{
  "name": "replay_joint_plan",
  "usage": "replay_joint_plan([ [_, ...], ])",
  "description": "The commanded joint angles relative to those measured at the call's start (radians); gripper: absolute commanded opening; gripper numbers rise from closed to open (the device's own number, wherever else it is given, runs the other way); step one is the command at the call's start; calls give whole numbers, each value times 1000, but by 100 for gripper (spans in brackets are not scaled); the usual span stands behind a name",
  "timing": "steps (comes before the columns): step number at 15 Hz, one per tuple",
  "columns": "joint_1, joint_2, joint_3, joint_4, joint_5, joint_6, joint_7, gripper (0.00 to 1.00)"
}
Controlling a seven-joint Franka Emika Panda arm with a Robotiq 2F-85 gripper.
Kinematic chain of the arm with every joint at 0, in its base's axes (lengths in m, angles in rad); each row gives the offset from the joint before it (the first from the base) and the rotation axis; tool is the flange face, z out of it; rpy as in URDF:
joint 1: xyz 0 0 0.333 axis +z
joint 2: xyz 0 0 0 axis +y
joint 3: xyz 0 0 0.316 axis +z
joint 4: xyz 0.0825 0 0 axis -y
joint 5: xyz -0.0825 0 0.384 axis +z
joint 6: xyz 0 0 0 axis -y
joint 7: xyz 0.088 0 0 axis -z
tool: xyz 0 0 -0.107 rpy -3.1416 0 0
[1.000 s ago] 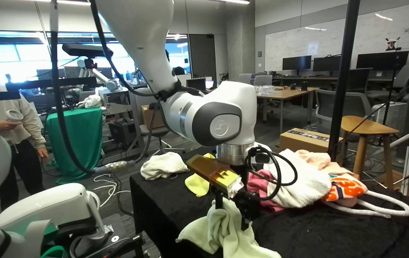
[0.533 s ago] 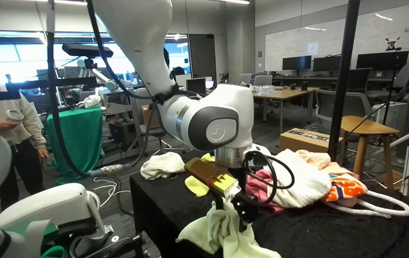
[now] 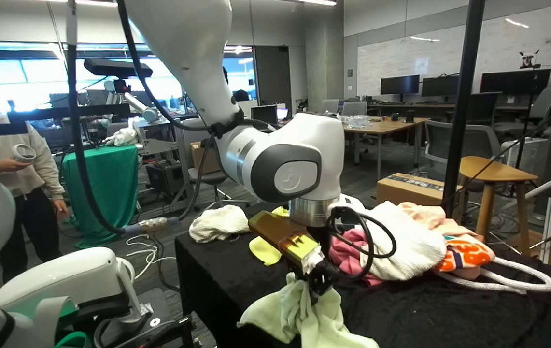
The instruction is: Put the things on the table in a single pile
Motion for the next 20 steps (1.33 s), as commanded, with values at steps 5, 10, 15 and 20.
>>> replay_joint_plan([
  [5,-16,-109,-5,32,144,-112,-146,5],
  [10,-5,-169,-32,90,229,-57,-97,4],
  [15,2,-189,-43,186,285,26,-13,4],
  [20,-5,-133,-39,294,231,214,162,4],
])
